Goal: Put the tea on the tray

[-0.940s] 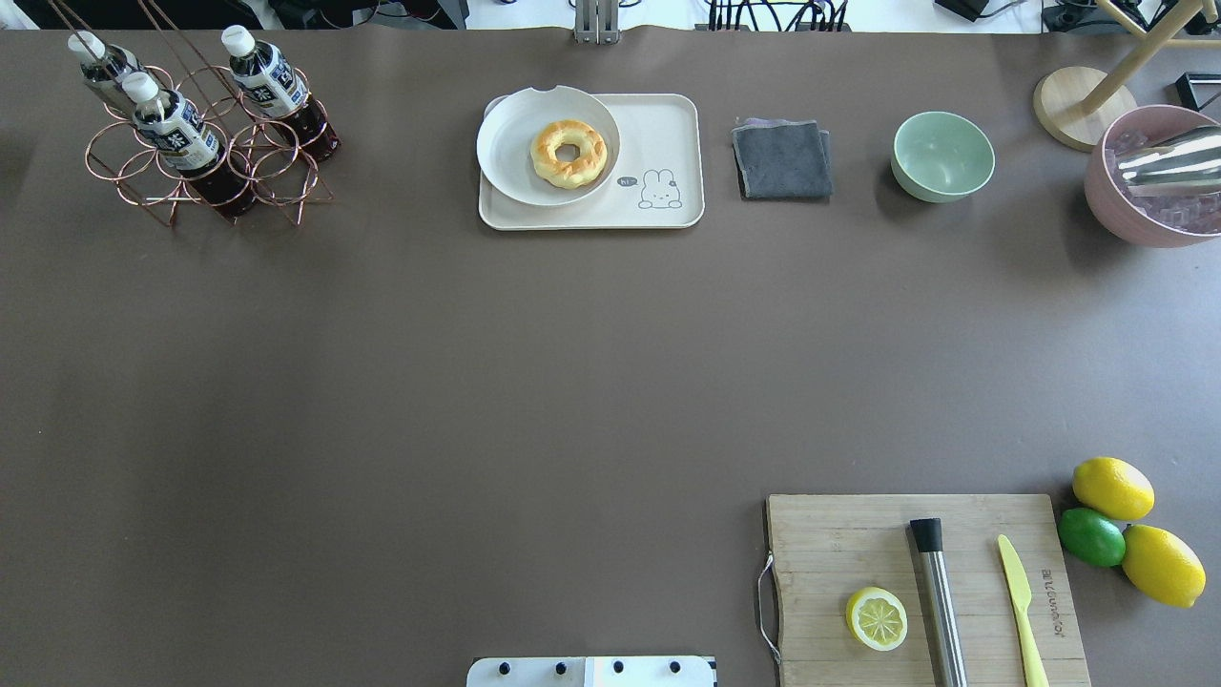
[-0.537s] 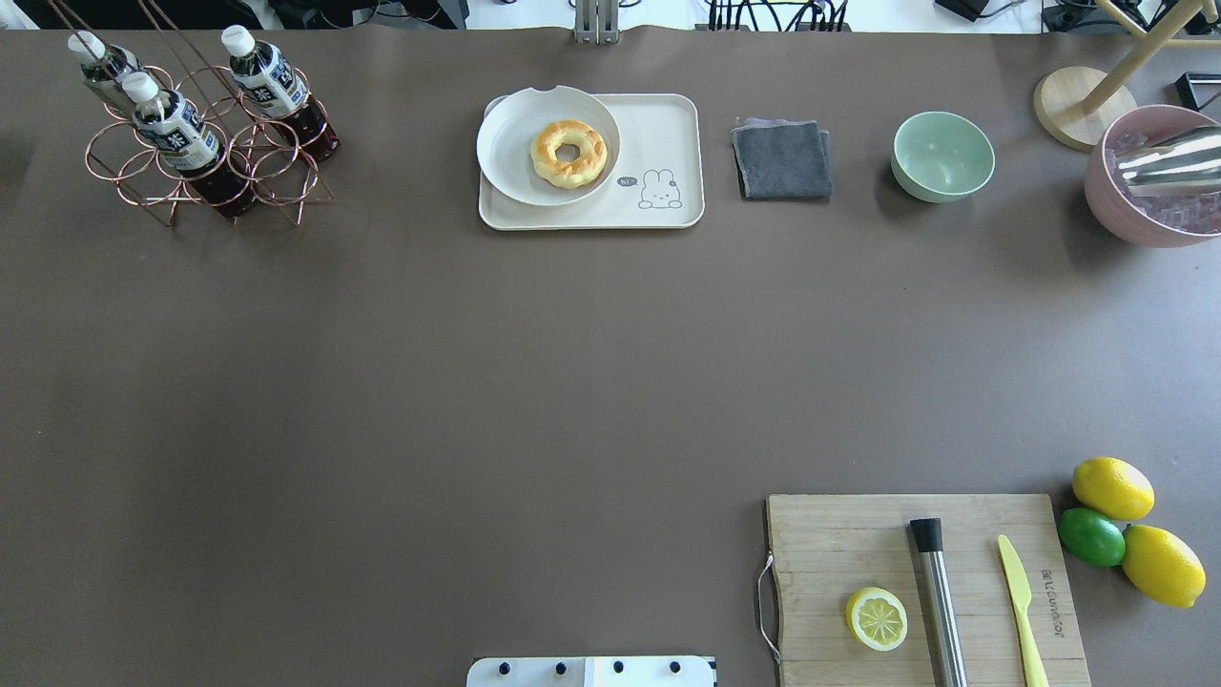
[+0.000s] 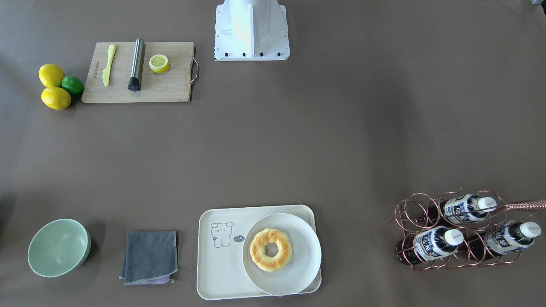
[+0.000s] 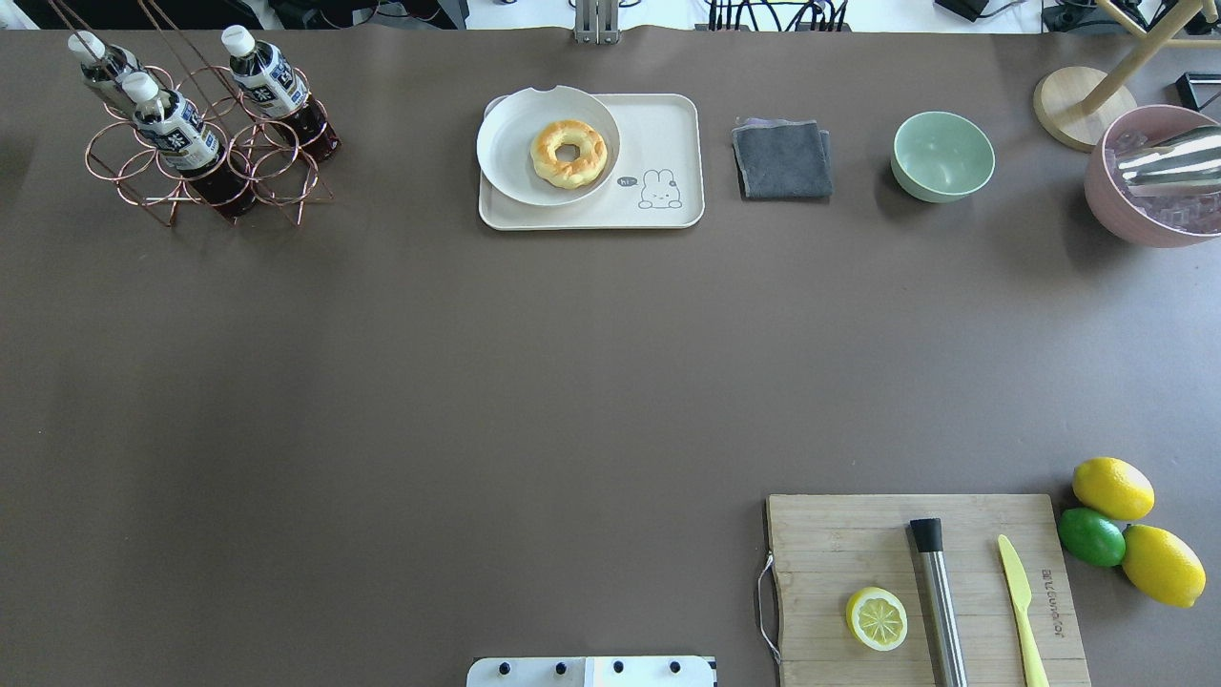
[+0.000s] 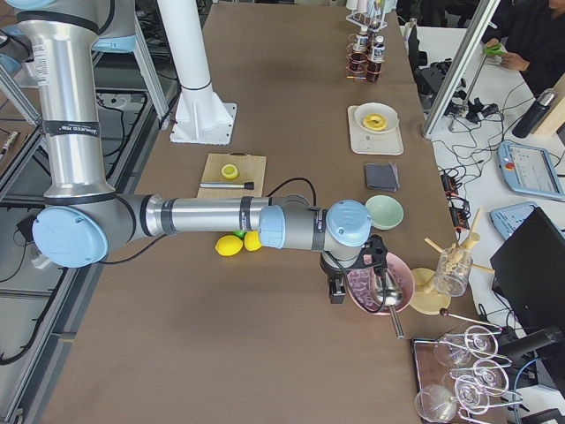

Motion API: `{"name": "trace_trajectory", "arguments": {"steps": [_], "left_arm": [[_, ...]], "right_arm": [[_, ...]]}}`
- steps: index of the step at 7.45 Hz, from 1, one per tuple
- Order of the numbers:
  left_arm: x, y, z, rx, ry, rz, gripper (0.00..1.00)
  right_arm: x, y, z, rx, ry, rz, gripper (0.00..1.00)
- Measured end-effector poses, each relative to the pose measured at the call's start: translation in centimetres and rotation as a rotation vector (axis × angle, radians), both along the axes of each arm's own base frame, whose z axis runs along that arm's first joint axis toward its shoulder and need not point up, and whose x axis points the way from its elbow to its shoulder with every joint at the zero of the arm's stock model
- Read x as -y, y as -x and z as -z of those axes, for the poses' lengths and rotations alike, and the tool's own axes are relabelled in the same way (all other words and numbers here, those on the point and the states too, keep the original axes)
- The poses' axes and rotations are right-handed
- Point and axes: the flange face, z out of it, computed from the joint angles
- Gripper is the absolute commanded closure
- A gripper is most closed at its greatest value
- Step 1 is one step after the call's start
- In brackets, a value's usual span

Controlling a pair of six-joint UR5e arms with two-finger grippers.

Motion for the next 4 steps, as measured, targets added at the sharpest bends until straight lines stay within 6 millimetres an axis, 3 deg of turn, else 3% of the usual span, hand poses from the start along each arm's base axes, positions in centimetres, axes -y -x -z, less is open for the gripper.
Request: {"name": "trace_trajectory", "arguments": {"steps": [4], "left_arm": [[0.10,0.00,0.66,0.000,-0.014,0.000,0.03]], "right_arm": [[0.03,-0.06,0.05,0.000,-0.001,-0.001,0.00]]}}
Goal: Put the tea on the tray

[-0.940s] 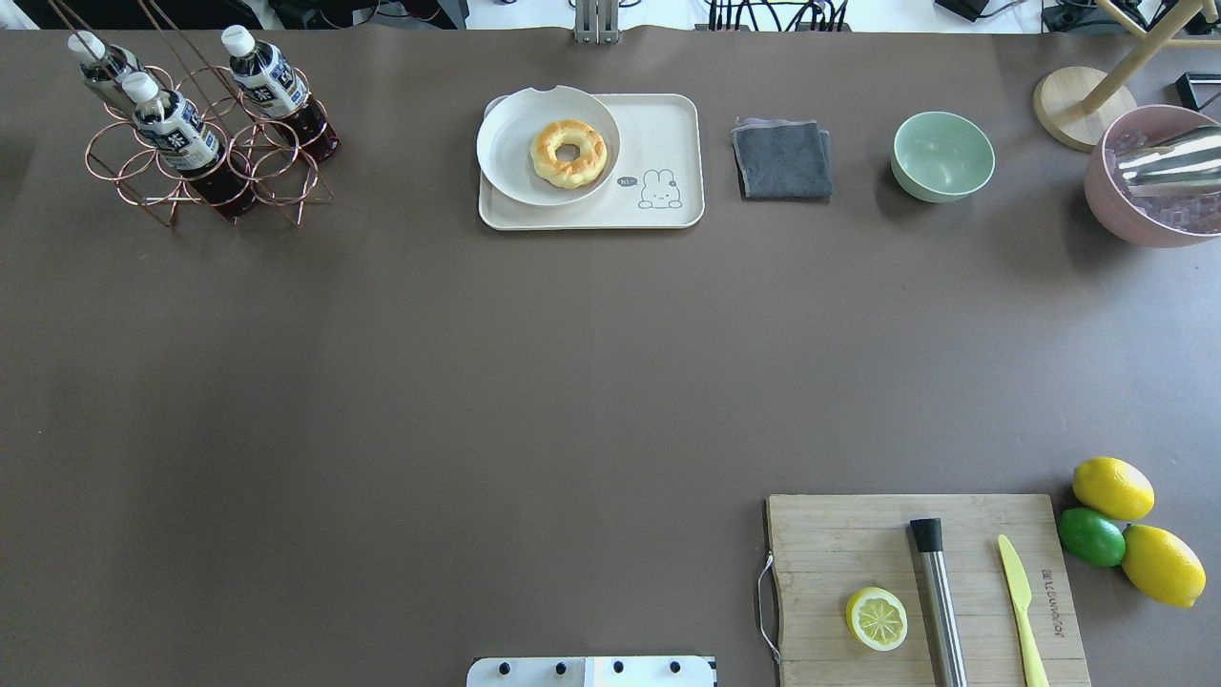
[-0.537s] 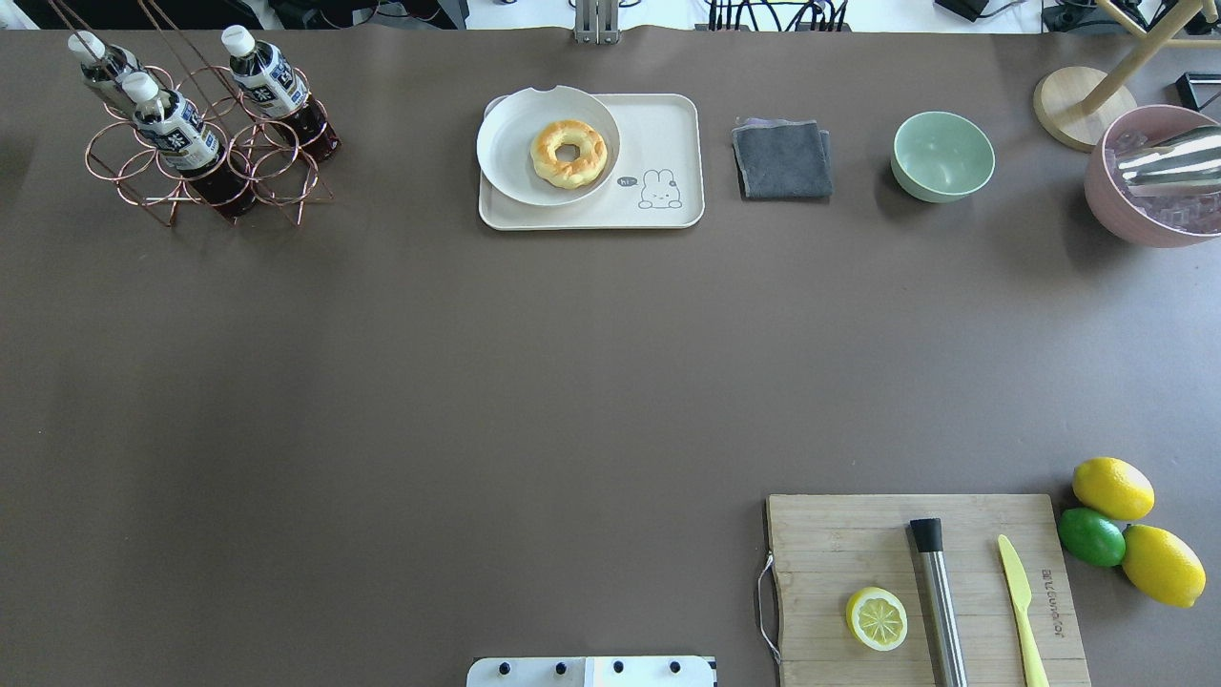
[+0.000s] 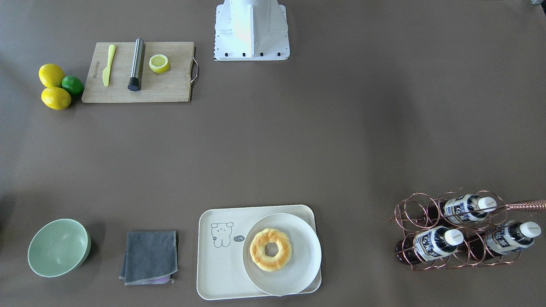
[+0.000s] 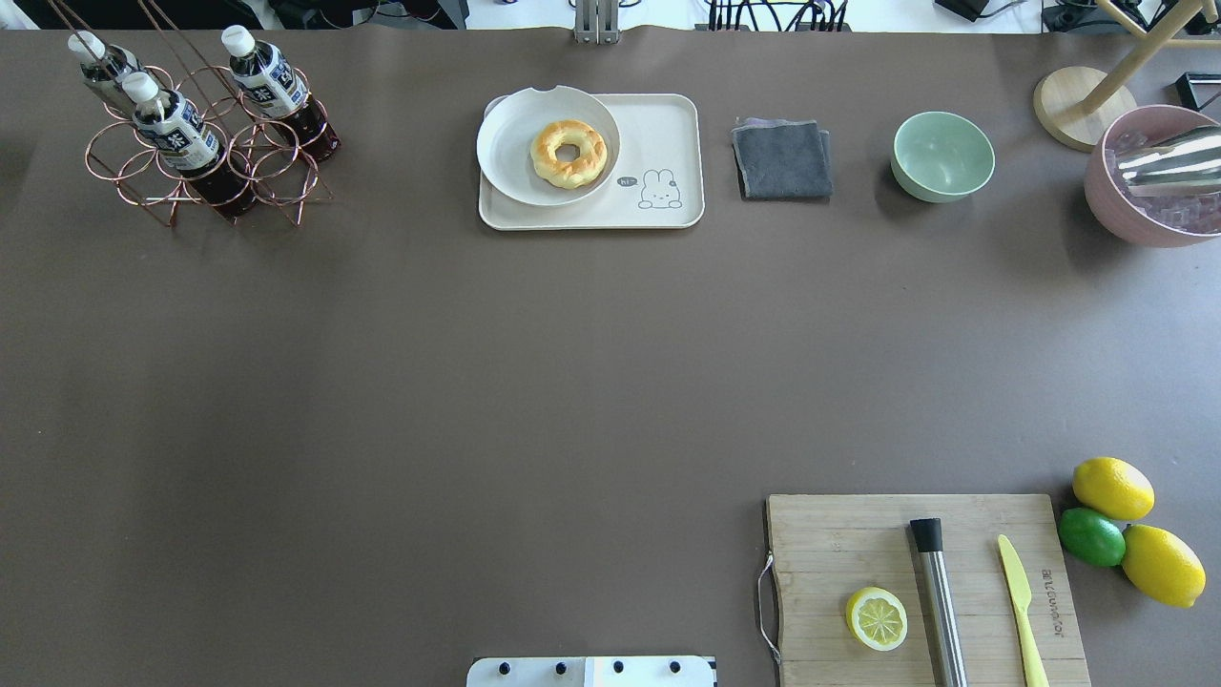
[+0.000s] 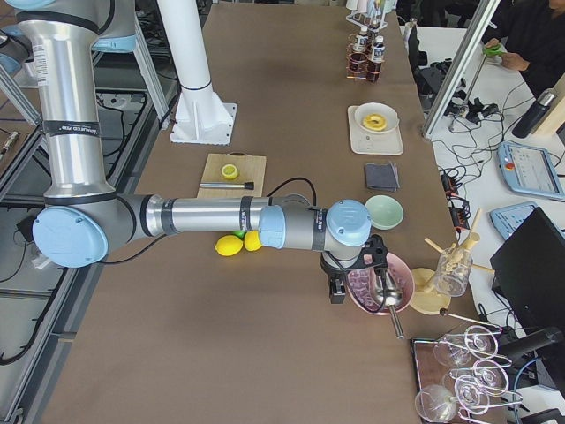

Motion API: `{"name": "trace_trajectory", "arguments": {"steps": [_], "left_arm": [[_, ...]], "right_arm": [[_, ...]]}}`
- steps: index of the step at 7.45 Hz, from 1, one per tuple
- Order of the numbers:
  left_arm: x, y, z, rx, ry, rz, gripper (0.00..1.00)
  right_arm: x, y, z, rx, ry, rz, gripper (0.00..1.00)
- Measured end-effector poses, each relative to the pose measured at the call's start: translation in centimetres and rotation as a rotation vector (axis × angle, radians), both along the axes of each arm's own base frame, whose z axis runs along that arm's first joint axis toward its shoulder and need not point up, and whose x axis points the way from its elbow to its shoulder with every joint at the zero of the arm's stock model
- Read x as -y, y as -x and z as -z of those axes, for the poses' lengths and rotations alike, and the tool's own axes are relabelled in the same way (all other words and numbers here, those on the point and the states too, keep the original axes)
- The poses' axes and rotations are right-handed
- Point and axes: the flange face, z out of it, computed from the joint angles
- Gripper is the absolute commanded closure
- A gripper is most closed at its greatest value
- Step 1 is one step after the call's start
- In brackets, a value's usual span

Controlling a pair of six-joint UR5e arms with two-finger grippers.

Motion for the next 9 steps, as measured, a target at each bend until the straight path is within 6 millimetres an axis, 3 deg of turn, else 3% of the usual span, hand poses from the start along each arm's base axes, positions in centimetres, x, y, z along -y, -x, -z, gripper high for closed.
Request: {"name": "trace_trajectory", "arguments": {"steps": [2,3,6,8,9], "left_arm": [[-0.1,0.2,2.5,0.020,-0.048,0.006,0.03],[-0.5,0.3,5.4,0.043,-0.085,0.012,0.03],[-3.0,0.4,16.9,0.052,-0.199,0.017,0.03],[-3.1,-1.0,21.9,0.040,-0.331,-0.006,0.03],[-2.5,-3.0,24.5,0.033,-0.421,-0.031,0.03]], "right_arm": [[0.0,0.0,-0.1,-0.001,0.002,0.000,0.00],[-0.1,0.0,-0.2,-0.002,0.003,0.000,0.00],[-0.4,0.0,-0.6,-0.003,0.010,0.001,0.00],[-0.8,-0.1,-0.9,-0.005,0.014,-0.001,0.00],[-0.9,-0.2,-1.0,-0.007,0.015,-0.002,0.00]]}}
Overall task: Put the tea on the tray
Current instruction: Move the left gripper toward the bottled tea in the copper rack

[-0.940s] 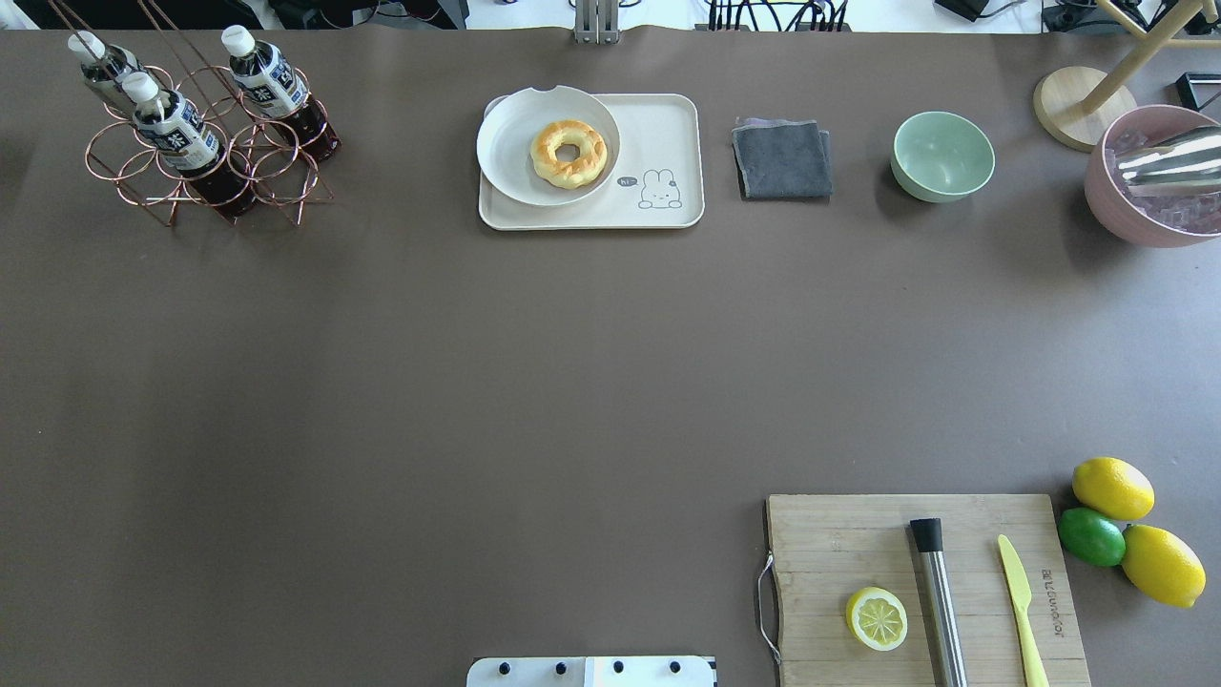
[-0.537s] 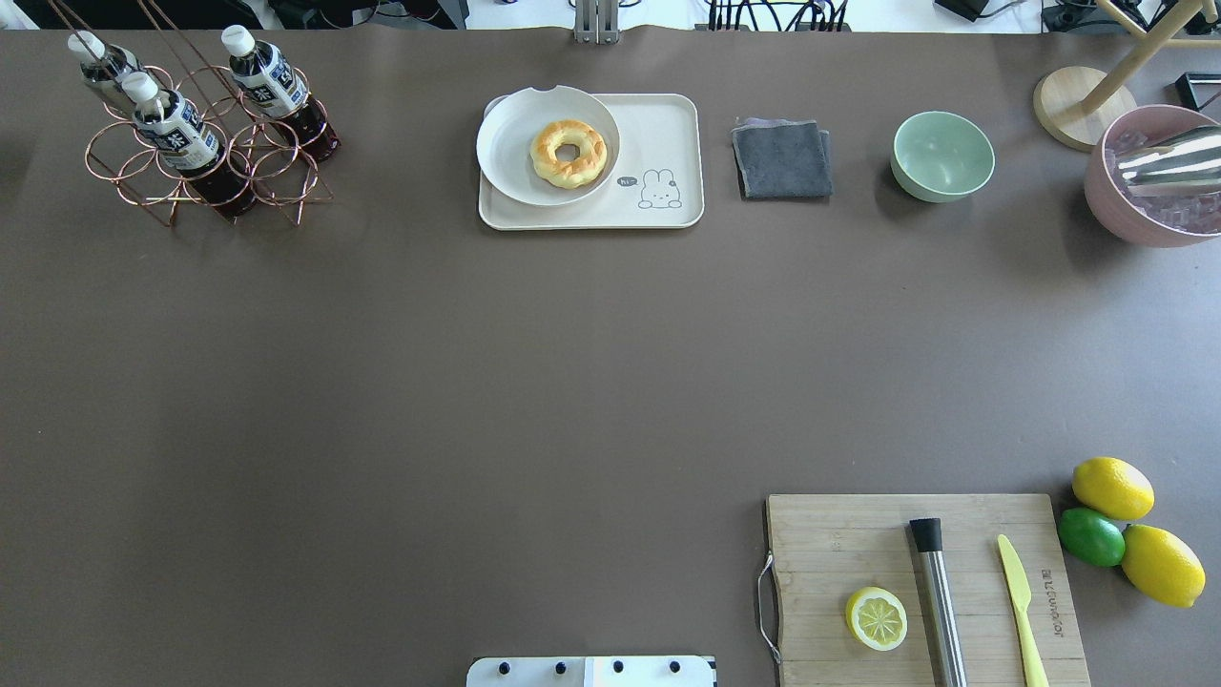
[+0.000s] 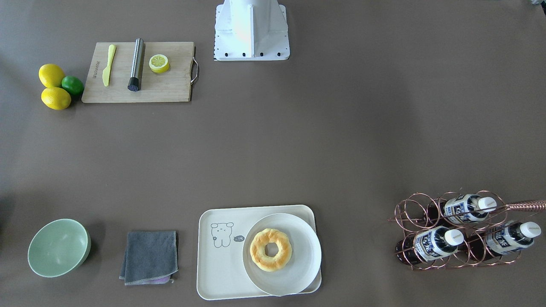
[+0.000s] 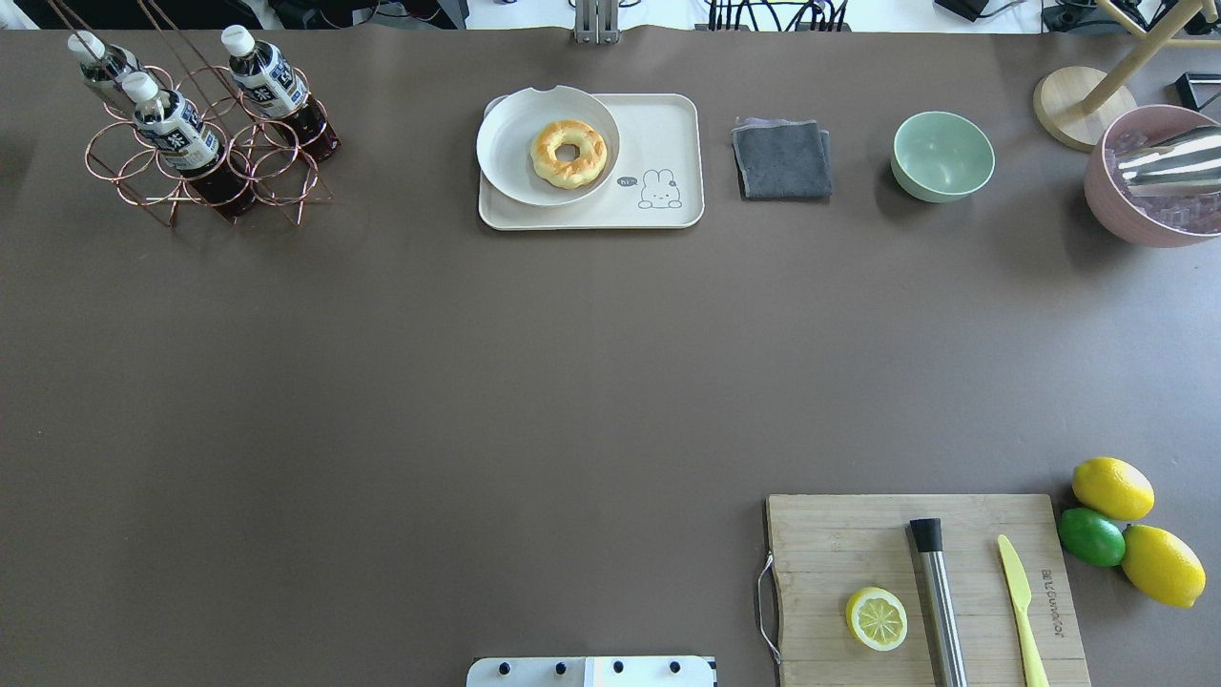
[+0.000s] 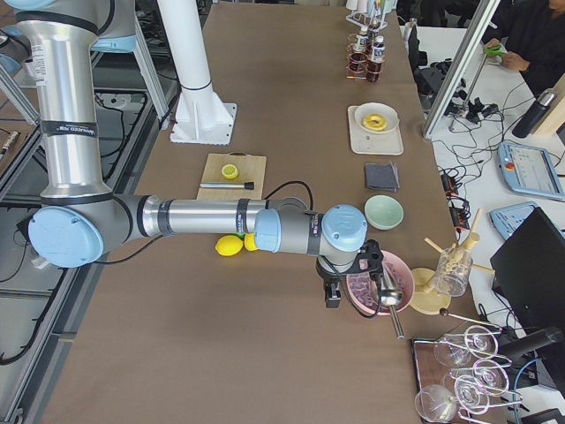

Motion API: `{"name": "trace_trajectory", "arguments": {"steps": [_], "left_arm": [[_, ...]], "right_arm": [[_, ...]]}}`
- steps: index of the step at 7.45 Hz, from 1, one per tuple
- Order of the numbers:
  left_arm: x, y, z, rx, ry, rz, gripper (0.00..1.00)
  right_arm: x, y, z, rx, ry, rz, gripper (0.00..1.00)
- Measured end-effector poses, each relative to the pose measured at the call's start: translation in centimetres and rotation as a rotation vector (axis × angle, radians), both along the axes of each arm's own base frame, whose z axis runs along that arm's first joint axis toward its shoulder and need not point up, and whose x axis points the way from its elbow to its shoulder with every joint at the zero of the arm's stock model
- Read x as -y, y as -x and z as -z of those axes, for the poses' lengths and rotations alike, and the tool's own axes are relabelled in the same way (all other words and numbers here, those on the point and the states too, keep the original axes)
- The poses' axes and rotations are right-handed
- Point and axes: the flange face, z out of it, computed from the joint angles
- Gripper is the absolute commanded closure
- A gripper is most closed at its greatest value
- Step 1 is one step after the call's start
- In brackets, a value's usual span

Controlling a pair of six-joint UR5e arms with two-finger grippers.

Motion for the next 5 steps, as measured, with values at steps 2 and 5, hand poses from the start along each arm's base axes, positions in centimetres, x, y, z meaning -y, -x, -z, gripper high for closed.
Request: {"name": "trace_trajectory", "arguments": {"steps": [2,5], "left_arm": [[0.8,-3.9,1.6,-0.085,0.099,0.089,0.03],[1.9,-8.2,3.0,-0.129,0.161,0.152,0.03]], "right_arm": [[0.1,-0.1,0.0,-0.004,0.001,-0.001,0.00],[0.4,-0.2,-0.1,-0.012,0.002,-0.002,0.00]]}}
